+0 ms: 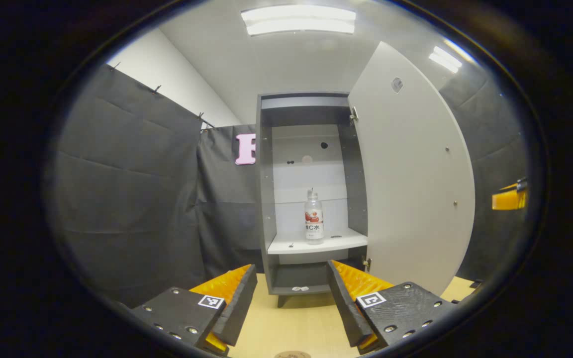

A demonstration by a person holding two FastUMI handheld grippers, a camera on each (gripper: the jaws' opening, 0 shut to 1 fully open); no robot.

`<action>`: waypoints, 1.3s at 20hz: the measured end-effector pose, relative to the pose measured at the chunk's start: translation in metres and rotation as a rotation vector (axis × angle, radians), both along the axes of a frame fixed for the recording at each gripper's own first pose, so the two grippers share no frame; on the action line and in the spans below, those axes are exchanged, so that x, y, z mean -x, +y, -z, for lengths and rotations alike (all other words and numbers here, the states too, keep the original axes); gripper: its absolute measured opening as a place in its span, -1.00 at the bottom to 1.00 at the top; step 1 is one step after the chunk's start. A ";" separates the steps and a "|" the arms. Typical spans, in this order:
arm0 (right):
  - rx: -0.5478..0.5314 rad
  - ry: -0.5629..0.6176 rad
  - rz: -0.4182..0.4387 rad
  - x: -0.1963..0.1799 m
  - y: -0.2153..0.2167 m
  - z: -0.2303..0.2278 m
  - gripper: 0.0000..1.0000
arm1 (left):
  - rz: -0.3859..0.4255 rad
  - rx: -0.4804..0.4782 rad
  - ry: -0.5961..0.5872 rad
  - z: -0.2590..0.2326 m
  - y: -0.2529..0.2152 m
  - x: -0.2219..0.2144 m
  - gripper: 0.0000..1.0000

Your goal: Open the cabinet door with the right hand, grasp the bottle in the cabinet with the left hand and place it on the coaster, then close the cabinet door with the right hand.

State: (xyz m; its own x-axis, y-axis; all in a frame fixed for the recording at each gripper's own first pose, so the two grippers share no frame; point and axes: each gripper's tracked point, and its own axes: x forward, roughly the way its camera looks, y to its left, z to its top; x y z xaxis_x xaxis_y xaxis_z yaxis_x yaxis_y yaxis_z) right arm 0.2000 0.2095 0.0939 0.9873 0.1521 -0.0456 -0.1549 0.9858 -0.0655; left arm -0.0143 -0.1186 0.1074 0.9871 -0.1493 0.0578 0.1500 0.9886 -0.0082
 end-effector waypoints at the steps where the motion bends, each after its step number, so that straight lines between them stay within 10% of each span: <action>1: 0.004 -0.004 0.018 -0.001 -0.003 0.001 0.89 | 0.008 0.000 -0.003 -0.006 -0.005 -0.005 0.61; 26: -0.040 0.031 0.320 -0.005 -0.033 0.024 0.90 | 0.267 0.076 -0.010 -0.025 -0.097 -0.299 0.61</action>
